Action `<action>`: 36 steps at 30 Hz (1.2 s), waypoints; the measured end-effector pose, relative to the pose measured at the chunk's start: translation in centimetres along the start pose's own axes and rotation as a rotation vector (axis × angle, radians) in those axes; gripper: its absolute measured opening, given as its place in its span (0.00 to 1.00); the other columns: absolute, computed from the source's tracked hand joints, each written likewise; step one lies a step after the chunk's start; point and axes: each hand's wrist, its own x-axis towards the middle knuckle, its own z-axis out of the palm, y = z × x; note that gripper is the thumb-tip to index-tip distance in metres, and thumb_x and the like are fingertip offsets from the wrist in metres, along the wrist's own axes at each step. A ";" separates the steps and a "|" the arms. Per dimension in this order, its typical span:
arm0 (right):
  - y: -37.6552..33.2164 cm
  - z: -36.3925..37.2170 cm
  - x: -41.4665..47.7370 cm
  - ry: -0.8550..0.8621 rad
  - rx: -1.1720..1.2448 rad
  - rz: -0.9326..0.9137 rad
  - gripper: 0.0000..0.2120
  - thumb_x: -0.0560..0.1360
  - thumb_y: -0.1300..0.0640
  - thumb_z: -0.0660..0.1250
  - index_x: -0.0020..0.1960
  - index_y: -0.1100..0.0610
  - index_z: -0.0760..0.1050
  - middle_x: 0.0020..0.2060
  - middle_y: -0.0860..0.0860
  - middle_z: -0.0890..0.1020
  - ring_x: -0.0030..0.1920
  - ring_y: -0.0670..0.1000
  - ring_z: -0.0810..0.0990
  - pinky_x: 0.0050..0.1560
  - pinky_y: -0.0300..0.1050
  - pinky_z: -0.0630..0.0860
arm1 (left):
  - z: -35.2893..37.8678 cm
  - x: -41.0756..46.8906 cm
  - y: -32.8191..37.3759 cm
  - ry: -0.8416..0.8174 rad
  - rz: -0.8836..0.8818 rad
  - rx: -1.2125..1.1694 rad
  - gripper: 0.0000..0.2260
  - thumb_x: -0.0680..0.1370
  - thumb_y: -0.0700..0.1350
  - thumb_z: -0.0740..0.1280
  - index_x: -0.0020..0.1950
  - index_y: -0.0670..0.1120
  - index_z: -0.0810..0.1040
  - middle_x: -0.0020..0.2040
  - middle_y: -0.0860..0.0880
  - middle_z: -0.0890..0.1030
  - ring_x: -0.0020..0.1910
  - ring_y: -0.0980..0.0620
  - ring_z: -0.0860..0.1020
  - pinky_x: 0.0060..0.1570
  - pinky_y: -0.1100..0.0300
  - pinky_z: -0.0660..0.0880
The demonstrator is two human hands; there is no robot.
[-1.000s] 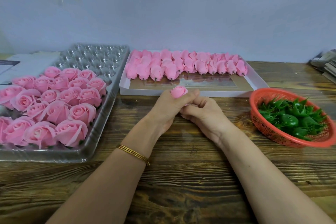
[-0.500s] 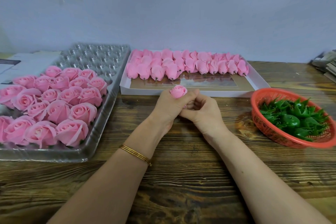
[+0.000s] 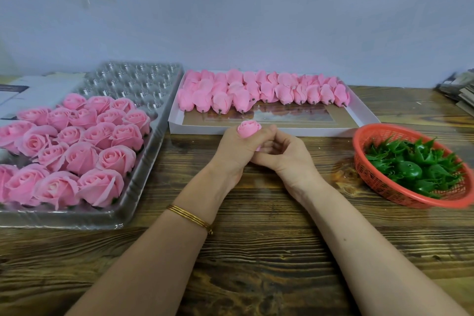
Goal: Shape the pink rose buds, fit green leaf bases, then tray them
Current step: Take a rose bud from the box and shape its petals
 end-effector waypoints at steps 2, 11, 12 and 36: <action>0.1 0.1 0.0 0.037 -0.039 -0.017 0.12 0.65 0.72 0.76 0.42 0.58 0.79 0.34 0.50 0.81 0.39 0.48 0.79 0.45 0.37 0.78 | 0.0 0.0 -0.1 -0.001 0.003 0.008 0.05 0.75 0.39 0.72 0.41 0.42 0.78 0.38 0.45 0.80 0.40 0.49 0.80 0.44 0.58 0.80; 0.2 -0.2 0.1 -0.047 0.091 0.067 0.08 0.71 0.74 0.69 0.46 0.64 0.81 0.40 0.61 0.78 0.43 0.55 0.76 0.48 0.44 0.74 | -0.6 0.2 0.3 -0.119 -0.013 0.047 0.12 0.75 0.40 0.72 0.33 0.49 0.78 0.32 0.50 0.80 0.35 0.53 0.79 0.39 0.60 0.77; 0.1 -0.2 0.1 -0.067 0.134 0.094 0.08 0.71 0.74 0.68 0.47 0.65 0.80 0.41 0.62 0.77 0.44 0.56 0.74 0.46 0.43 0.73 | -0.6 0.2 0.3 -0.126 -0.015 0.050 0.12 0.75 0.40 0.72 0.33 0.49 0.78 0.32 0.50 0.80 0.34 0.53 0.80 0.37 0.61 0.77; 0.2 -0.1 0.3 -0.088 0.179 0.137 0.18 0.63 0.75 0.61 0.49 0.65 0.80 0.44 0.64 0.78 0.48 0.58 0.77 0.58 0.52 0.74 | -0.6 -0.1 0.1 -0.066 0.066 0.190 0.07 0.76 0.39 0.72 0.38 0.48 0.83 0.35 0.50 0.82 0.37 0.54 0.79 0.40 0.61 0.77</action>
